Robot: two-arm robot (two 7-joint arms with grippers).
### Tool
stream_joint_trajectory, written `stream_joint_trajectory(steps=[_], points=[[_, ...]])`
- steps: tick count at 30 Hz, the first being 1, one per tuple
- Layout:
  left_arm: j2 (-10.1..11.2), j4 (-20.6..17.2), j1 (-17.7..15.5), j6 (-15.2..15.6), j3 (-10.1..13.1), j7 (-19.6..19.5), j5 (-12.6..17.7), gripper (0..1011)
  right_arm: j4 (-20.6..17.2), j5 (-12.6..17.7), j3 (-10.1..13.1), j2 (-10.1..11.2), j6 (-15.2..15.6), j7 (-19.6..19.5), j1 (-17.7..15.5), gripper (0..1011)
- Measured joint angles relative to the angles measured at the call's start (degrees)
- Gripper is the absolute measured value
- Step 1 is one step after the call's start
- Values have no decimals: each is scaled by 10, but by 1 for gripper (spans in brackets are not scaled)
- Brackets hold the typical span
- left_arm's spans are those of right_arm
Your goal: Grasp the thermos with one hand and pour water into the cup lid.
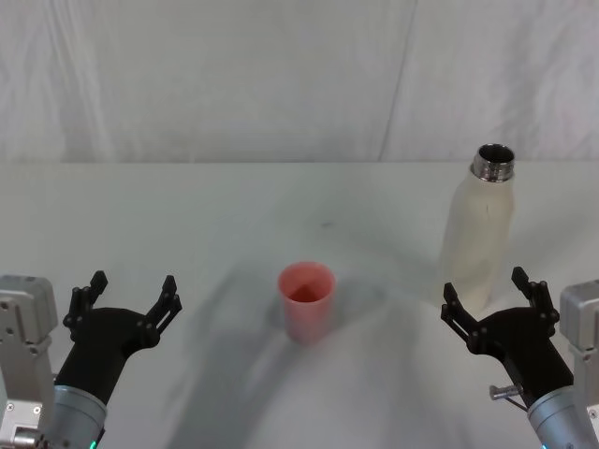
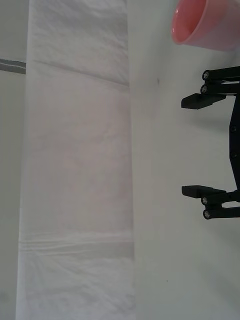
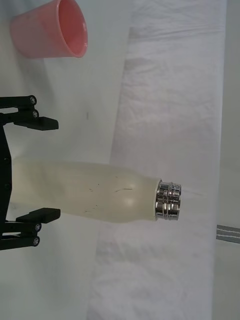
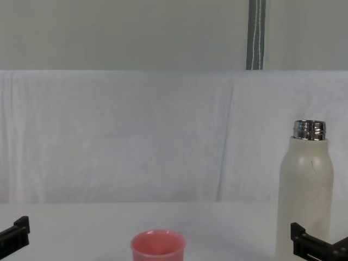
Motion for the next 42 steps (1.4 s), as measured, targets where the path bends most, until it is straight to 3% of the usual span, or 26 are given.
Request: stream_joint_trajectory(steps=[42], points=[[0,0,0,0,0,0,0,1001,0,0,0,0,0,0,0,1002]])
